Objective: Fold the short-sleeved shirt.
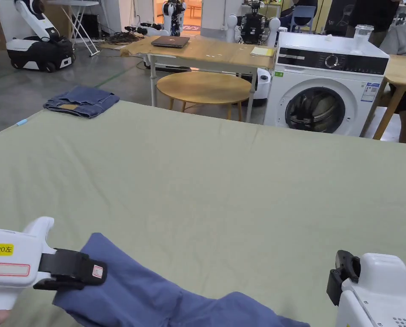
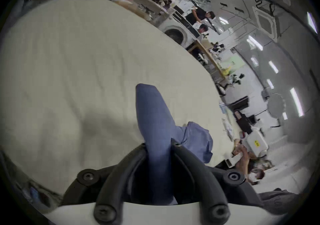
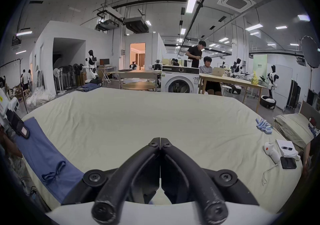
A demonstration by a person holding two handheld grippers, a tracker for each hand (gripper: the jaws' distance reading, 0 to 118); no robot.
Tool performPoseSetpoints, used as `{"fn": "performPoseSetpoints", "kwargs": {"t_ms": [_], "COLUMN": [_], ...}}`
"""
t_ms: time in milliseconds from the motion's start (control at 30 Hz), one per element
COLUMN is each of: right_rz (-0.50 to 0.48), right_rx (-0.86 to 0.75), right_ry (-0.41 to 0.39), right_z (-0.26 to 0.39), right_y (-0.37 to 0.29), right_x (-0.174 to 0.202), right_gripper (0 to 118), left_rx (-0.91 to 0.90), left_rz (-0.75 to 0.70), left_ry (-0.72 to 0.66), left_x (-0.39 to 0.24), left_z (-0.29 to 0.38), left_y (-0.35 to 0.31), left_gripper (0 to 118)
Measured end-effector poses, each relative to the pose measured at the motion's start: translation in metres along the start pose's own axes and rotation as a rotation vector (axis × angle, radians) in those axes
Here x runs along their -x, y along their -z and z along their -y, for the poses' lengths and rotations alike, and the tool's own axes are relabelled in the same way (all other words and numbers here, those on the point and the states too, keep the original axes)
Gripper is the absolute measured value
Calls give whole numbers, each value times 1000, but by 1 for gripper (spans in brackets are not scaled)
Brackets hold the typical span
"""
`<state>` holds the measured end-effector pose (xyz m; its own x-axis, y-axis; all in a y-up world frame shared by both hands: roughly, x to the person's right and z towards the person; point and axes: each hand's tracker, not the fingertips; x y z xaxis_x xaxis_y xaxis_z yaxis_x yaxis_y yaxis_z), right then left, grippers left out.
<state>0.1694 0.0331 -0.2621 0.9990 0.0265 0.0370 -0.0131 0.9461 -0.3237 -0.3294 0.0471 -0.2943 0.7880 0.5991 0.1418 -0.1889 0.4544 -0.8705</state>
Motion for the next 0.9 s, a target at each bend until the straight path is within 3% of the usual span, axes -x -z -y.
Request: {"fn": "performPoseSetpoints", "kwargs": {"t_ms": [167,500,900], "right_rz": [-15,-3,43], "right_rx": [-3,9,26], "right_ry": [-3,5,25], "right_z": [0,5,11], "right_y": [1,-4,-10], "right_x": [3,-5,-22], "right_gripper": [0,0,0], "left_rx": [50,164,332], "left_rz": [-102,-52,-114], "left_ry": [116,281,298], "left_x": [-42,-136,-198], "left_z": [-2,12,49], "left_y": [2,55,195], "left_gripper": [8,8,8]}}
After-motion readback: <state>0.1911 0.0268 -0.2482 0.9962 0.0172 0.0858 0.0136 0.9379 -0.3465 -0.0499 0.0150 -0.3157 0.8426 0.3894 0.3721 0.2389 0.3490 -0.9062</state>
